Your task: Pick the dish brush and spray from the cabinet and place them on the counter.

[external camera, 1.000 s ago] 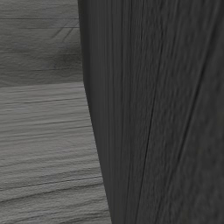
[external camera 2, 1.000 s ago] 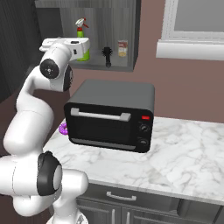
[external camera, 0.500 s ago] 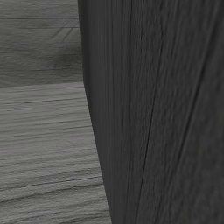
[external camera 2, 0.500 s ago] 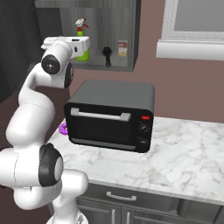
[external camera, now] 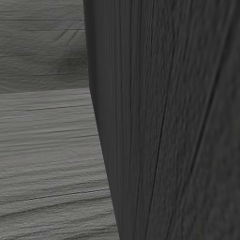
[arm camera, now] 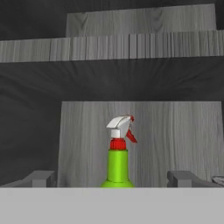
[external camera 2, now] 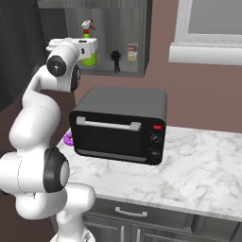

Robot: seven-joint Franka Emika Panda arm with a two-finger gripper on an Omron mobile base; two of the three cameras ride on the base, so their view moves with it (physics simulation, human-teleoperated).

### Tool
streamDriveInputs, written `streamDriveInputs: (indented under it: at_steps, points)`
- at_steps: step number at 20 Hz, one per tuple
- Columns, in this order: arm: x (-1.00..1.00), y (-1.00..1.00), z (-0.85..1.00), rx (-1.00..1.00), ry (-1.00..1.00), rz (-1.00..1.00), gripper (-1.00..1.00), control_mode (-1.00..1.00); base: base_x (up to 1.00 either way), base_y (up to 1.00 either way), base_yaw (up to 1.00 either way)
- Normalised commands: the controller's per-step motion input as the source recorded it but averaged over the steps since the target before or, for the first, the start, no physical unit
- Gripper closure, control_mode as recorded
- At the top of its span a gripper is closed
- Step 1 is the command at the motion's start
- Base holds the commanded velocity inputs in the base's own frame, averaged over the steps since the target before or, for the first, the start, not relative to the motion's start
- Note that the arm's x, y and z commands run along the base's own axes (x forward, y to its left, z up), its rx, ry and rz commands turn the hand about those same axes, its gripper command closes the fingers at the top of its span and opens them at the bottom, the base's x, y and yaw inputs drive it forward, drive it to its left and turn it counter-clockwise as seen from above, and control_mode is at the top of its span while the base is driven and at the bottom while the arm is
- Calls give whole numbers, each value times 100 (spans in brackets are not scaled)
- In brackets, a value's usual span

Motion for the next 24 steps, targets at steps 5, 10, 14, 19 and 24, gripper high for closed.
streamDriveInputs:
  at_steps: [5,10,14,19,24]
  points:
    - [15,0,0,0,0,0,-100,-100,0,0,0]
    - [14,0,0,0,0,0,-100,-100,0,0,0]
    - [12,0,0,0,1,0,-100,-100,0,0,0]
    - [12,0,0,0,1,0,-100,-100,0,0,0]
    - [17,0,0,0,3,0,-100,-100,0,0,0]
